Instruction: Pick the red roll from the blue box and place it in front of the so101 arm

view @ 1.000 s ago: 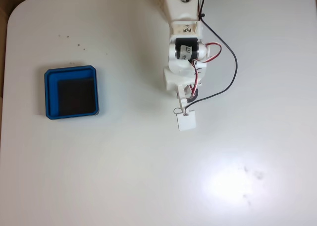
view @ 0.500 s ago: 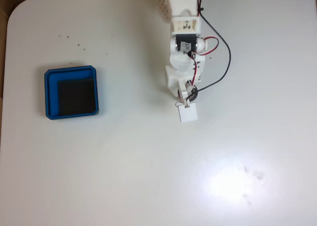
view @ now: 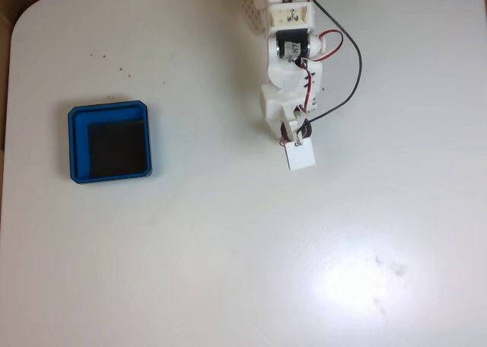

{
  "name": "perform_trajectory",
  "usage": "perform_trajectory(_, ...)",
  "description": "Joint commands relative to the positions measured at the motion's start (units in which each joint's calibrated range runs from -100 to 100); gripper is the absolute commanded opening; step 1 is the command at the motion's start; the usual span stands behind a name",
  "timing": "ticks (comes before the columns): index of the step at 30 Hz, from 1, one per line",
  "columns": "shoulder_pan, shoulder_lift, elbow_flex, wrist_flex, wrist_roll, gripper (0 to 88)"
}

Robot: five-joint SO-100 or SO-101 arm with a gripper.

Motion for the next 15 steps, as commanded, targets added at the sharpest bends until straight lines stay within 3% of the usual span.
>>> perform_trajectory(1,1.46,-3.71,2.96,-3.21,-0.27,0.6)
perform_trajectory(9,6.34,-5.55,13.11,-14.43,0.34,0.6)
perform_trajectory(15,6.34,-5.8,15.89,-16.08,0.43,0.6)
